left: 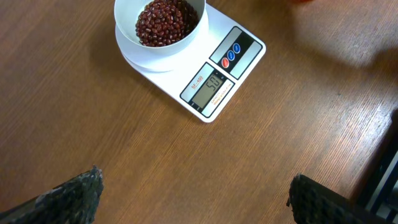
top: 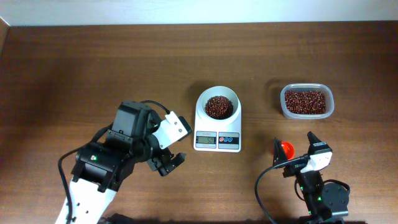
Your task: Scoop and weigh 50g on scale
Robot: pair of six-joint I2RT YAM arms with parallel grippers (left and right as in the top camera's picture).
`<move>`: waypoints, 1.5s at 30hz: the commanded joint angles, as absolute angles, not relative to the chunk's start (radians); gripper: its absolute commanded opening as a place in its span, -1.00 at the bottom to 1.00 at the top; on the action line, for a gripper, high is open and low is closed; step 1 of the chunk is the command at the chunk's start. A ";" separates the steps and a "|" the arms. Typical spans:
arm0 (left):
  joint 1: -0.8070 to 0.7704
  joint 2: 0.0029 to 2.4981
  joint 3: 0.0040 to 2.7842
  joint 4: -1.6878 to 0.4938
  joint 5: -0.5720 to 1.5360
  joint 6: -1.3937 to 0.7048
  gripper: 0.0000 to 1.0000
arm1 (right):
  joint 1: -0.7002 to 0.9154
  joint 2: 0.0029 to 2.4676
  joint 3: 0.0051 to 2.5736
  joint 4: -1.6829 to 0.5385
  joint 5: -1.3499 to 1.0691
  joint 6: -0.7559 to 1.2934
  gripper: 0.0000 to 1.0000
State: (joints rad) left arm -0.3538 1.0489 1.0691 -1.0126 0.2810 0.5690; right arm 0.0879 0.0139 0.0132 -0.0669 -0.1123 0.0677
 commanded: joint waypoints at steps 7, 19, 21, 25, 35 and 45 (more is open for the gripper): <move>-0.350 0.894 1.076 -1.061 0.000 0.172 0.98 | 0.084 0.003 0.006 -0.071 -0.100 0.063 0.97; -0.181 0.143 0.355 -0.241 -0.099 0.093 0.98 | 0.084 0.003 0.006 -0.071 -0.100 0.063 0.98; -0.113 0.060 0.310 -0.244 -0.094 0.094 0.98 | 0.084 0.003 0.006 -0.071 -0.100 0.063 0.98; -0.085 0.005 0.248 -0.209 -0.083 0.084 0.98 | 0.084 0.003 0.006 -0.071 -0.100 0.063 0.98; -0.082 0.005 0.008 -0.080 -0.087 0.060 0.98 | 0.084 0.003 0.006 -0.071 -0.100 0.063 0.98; -0.082 0.005 0.009 -0.077 -0.076 0.060 0.98 | 0.084 0.003 0.006 -0.071 -0.100 0.063 0.98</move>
State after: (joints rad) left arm -0.0883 0.0109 0.0120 -0.0738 -0.0860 0.0711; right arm 0.0875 0.0120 0.0128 -0.0666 -0.1081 0.0673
